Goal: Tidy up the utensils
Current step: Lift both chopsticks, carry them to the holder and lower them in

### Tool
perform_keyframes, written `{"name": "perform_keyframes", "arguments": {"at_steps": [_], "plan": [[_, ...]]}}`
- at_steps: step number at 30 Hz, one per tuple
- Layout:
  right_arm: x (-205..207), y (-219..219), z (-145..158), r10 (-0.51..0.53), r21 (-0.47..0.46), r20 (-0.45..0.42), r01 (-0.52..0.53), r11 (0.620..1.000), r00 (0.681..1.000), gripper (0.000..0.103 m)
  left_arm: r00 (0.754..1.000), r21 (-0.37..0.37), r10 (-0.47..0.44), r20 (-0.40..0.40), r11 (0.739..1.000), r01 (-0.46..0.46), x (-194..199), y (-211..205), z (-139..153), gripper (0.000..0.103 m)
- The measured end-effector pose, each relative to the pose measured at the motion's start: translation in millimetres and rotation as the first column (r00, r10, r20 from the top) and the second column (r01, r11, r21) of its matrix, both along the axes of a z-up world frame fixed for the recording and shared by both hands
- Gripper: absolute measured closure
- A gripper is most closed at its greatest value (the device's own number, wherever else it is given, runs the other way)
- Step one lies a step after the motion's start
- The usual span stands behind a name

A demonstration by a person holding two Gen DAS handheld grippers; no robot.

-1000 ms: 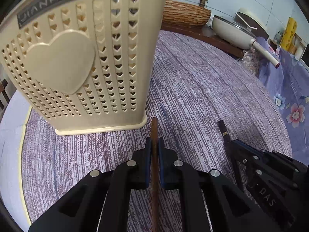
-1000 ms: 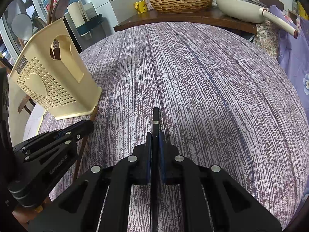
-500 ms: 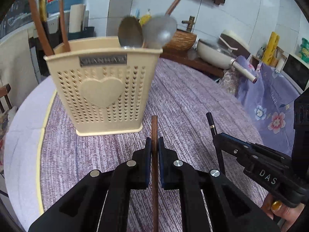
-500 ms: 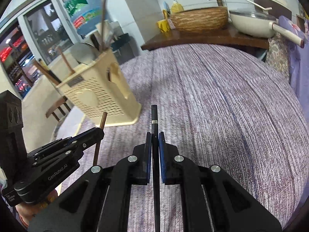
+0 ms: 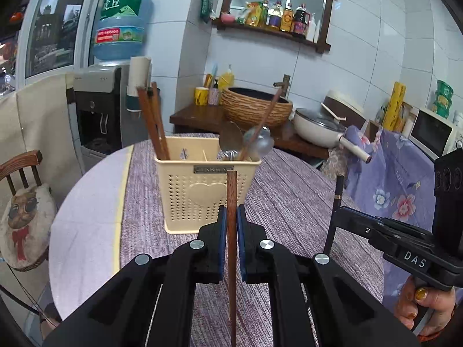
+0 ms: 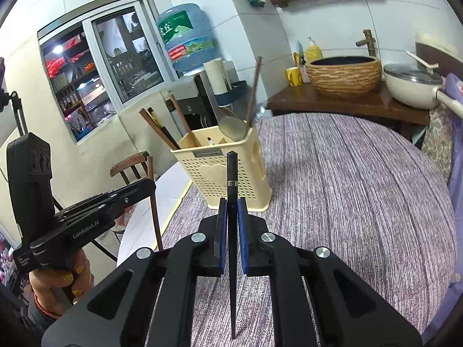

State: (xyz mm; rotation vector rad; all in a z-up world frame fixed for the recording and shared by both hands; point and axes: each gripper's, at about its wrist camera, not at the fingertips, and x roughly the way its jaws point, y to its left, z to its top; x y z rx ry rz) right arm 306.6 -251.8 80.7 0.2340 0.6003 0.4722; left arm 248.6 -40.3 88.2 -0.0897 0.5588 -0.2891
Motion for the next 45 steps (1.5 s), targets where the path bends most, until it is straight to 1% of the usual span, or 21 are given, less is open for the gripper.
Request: {"name": "perform_keyframes", "arguments": {"at_steps": [8,12,19,26,31,34,35,40,43,45], "plan": [[-9,14,19,0.027,-0.021,0.041,-0.027,0.999,0.999,0.095,1.0,-0.003,0.018,0.023,1.0,-0.018,-5,10,8,0.095],[-10,17,26,0.036,-0.013,0.05,-0.036,0.999,0.998,0.095,0.999,-0.015,0.024,0.029,1.0,-0.023,-5,13,11,0.095],[-9,22,32,0.044,-0.021,0.061,-0.043,0.999,0.997,0.095,0.999,-0.034,0.028,0.025,0.999,-0.027,-3,17,15,0.095],[-6,24,50,0.071,-0.034,0.075,-0.068,0.997,0.995,0.095,0.999,-0.04,0.024,0.043,0.999,-0.022,-3,23,35,0.095],[1,30,76,0.095,-0.045,0.097,-0.091,0.995,0.991,0.095,0.998,-0.04,0.026,0.064,0.999,-0.024,4,27,63,0.095],[6,36,102,0.099,-0.06,0.131,-0.092,0.994,0.986,0.095,0.994,-0.043,0.041,0.1,0.998,-0.037,10,28,89,0.095],[9,38,115,0.095,-0.069,0.153,-0.085,0.994,0.984,0.095,0.992,-0.046,0.052,0.119,0.998,-0.047,12,29,100,0.095],[27,47,166,0.059,-0.07,0.225,-0.045,0.997,0.973,0.095,0.971,-0.072,0.111,0.213,0.993,-0.098,29,31,149,0.095],[43,54,189,0.021,-0.067,0.262,-0.004,0.998,0.965,0.095,0.954,-0.094,0.156,0.254,0.986,-0.136,42,31,163,0.095],[54,58,193,-0.005,-0.08,0.281,0.028,0.996,0.96,0.095,0.939,-0.085,0.187,0.287,0.982,-0.169,54,27,165,0.095]]}}
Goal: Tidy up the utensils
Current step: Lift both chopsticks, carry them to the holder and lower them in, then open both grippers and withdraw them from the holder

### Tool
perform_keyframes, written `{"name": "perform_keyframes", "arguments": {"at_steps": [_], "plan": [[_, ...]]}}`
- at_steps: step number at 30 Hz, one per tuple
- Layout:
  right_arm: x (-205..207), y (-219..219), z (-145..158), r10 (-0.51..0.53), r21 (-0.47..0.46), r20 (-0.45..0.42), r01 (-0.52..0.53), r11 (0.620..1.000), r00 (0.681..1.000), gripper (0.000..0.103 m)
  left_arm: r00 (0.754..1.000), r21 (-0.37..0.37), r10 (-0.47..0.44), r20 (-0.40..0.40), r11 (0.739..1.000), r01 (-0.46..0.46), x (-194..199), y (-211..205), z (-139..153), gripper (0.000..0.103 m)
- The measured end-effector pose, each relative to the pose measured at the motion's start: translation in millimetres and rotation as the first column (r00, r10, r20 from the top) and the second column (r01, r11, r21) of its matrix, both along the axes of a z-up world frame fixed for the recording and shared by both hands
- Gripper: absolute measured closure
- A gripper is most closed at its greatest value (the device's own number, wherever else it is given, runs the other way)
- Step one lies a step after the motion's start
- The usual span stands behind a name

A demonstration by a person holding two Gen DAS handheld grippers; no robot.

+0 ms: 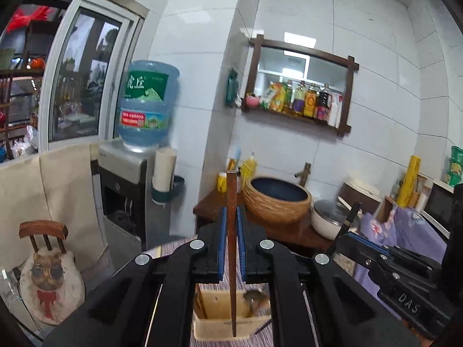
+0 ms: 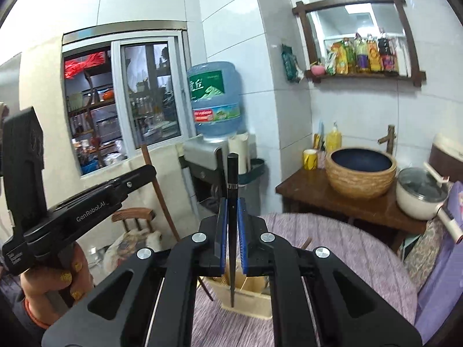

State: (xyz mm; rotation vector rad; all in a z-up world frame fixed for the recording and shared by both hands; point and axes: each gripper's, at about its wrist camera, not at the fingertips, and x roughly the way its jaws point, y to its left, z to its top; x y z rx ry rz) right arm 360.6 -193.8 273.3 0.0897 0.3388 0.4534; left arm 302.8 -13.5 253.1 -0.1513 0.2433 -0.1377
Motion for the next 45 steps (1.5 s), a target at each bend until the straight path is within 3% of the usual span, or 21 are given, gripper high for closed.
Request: {"name": "perform_keyframes", "arguments": {"at_steps": [3,7,18,25,29,30,31,32,33,36,39,42,45], "plan": [[20,3,-7,-0.035,0.011,0.001,0.035,0.999,0.999,0.095,0.999,0.011,0.036,0.037,0.999,-0.036,13,-5,-7,0.095],[44,3,-30,-0.069,0.035,-0.025,0.07,0.997,0.997,0.095,0.997,0.0,0.076,0.025,0.997,-0.076,29,-9,-33,0.095],[66,17,-111,-0.058,-0.005,-0.132,0.058,0.998,0.99,0.095,0.993,0.076,0.072,-0.096,0.995,-0.065,45,-19,-115,0.095],[66,19,-138,-0.057,-0.038,-0.16,0.052,0.998,0.985,0.097,0.989,0.095,0.052,-0.138,0.995,-0.039,45,-19,-133,0.095],[61,18,-137,-0.05,-0.039,-0.143,0.045,0.998,0.989,0.096,0.991,0.049,0.038,-0.127,0.998,-0.032,35,-11,-128,0.093],[57,18,-135,-0.052,-0.047,-0.132,0.046,0.998,0.99,0.09,0.993,0.034,0.026,-0.119,0.999,-0.022,30,-8,-124,0.086],[53,17,-133,-0.053,-0.052,-0.116,0.048,0.998,0.992,0.075,0.994,0.024,0.019,-0.108,1.0,-0.017,25,-6,-121,0.079],[50,16,-131,-0.056,-0.054,-0.103,0.05,0.997,0.993,0.064,0.996,0.016,0.015,-0.092,1.0,-0.014,19,-4,-119,0.06],[42,13,-128,-0.062,-0.056,-0.075,0.058,0.997,0.995,0.046,0.998,0.008,0.016,-0.067,1.0,-0.015,10,-1,-115,0.045],[17,3,-118,-0.069,-0.053,0.002,0.069,0.996,0.998,0.04,1.0,0.005,0.017,0.011,1.0,-0.017,-20,5,-108,0.03],[-12,-8,-113,-0.07,-0.021,0.048,0.071,0.997,0.996,0.014,0.998,0.023,0.031,0.062,0.999,-0.032,-51,8,-106,0.007],[-41,-11,-114,-0.075,-0.026,0.08,0.077,0.997,0.994,0.006,0.995,0.035,0.017,0.101,0.999,-0.02,-85,12,-112,0.005],[-77,-13,-124,-0.05,-0.026,0.112,0.053,0.998,0.993,0.006,0.996,0.043,-0.008,0.083,0.999,0.005,-107,16,-125,0.005]]}}
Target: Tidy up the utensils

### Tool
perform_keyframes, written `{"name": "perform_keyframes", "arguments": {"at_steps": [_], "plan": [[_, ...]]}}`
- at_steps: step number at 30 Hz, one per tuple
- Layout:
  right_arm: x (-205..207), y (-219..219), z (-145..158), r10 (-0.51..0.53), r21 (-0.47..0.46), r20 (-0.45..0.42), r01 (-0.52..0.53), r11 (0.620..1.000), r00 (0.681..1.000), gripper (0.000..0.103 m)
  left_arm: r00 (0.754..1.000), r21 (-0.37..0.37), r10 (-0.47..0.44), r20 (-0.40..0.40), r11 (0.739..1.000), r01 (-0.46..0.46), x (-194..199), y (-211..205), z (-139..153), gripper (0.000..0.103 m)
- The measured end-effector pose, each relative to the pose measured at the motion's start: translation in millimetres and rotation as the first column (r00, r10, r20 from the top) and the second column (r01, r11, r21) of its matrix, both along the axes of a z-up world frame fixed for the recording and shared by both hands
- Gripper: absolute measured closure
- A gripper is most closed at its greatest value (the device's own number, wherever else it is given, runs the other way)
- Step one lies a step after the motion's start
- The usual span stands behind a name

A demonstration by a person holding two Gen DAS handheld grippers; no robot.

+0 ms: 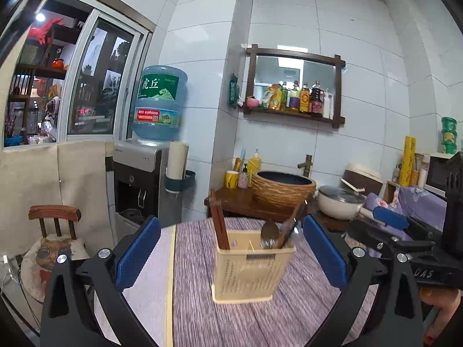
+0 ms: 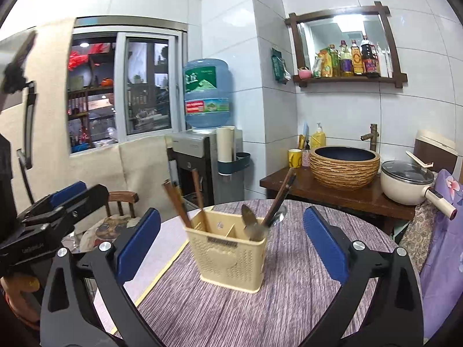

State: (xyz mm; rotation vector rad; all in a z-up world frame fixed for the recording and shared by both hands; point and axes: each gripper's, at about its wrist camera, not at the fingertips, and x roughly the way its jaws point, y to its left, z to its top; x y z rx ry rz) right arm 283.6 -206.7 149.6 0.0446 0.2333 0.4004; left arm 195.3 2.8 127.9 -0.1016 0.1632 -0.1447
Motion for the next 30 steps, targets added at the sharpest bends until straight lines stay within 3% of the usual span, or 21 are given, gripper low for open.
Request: {"name": "perform_keyframes", "arguments": {"at_steps": [6,9,15,19,25,30], "plan": [[-75,-7,-47,-0.022,0.001,0.051,0.022,1.0,0.998,0.006,1.0,0.014,0.03,-0.008,0.999,-0.03,-50,13,-43,0.005],[-114,-6,-81,-0.049,0.014,0.083,0.048,0.999,0.995,0.006,0.996,0.027,0.093,0.006,0.995,-0.093,-84,17,-76,0.005],[-183,9,-142,-0.071,-0.048,0.044,0.073,0.996,0.996,0.006,0.991,-0.007,0.107,-0.082,0.994,-0.108,-132,13,-125,0.005],[-226,9,-161,-0.1,-0.034,0.047,0.102,0.994,0.994,0.006,0.99,-0.06,0.102,-0.096,0.992,-0.108,-159,14,-139,0.006],[-271,9,-173,-0.14,-0.045,0.052,0.142,0.989,0.989,0.006,0.993,-0.046,0.095,-0.076,0.994,-0.099,-184,13,-146,0.006],[-291,12,-174,-0.117,-0.041,0.037,0.118,0.992,0.992,0.006,0.993,-0.058,0.087,-0.082,0.994,-0.092,-196,12,-152,0.005]]}}
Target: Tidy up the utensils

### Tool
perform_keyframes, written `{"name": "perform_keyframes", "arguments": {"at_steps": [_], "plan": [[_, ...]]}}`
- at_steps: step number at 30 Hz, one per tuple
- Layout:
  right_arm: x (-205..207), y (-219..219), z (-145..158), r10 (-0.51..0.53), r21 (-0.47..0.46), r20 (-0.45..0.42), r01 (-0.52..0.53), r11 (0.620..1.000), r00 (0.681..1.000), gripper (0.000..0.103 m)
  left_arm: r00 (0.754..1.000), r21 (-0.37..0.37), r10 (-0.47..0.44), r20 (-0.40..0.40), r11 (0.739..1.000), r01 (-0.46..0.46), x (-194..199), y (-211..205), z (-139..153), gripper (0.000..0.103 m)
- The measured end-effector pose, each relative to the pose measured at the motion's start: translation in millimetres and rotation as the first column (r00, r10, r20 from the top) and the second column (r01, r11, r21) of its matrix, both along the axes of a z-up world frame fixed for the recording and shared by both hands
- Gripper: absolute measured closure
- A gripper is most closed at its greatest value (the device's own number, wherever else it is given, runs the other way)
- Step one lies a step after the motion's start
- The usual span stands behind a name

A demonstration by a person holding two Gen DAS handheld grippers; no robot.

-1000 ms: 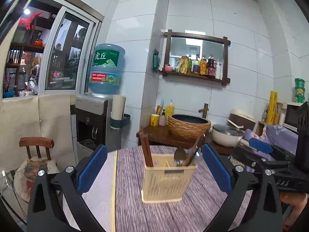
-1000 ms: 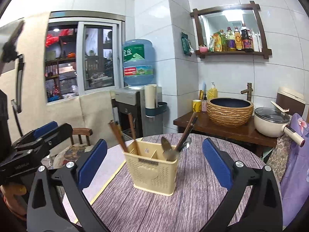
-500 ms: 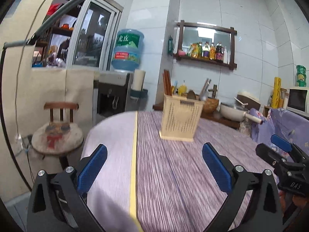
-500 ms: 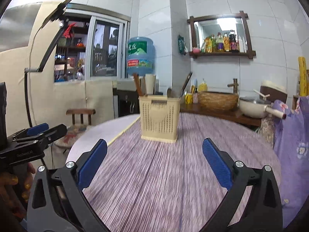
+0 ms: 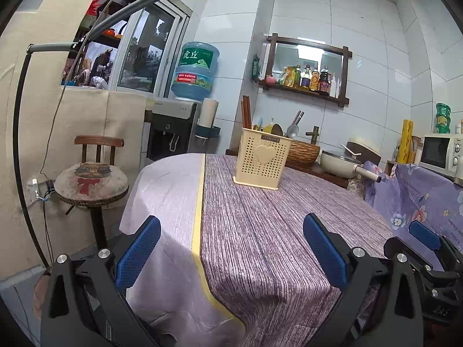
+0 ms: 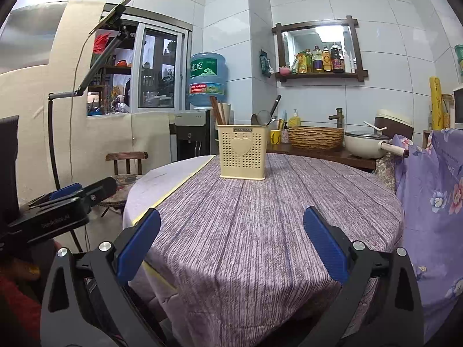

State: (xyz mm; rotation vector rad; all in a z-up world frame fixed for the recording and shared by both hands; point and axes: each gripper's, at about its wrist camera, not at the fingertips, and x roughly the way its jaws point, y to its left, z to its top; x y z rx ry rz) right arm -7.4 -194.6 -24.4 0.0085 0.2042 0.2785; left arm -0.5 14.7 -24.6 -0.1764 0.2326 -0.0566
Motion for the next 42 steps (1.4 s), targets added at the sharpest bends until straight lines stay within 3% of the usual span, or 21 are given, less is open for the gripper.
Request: {"name": "perform_keyframes", "arguments": {"at_steps": [8,42], "plan": [[-5,-11,2,-0.017,0.024,0.004,0.017,1.0,1.0,0.006,0.999,0.052,-0.03,0.031,0.998,0.028,-12,-16,0,0.005],[-4,-14,3,-0.018,0.012,0.011,0.018,1.0,1.0,0.006,0.999,0.06,-0.047,0.019,0.997,0.046,-14,-16,-2,0.005]]}}
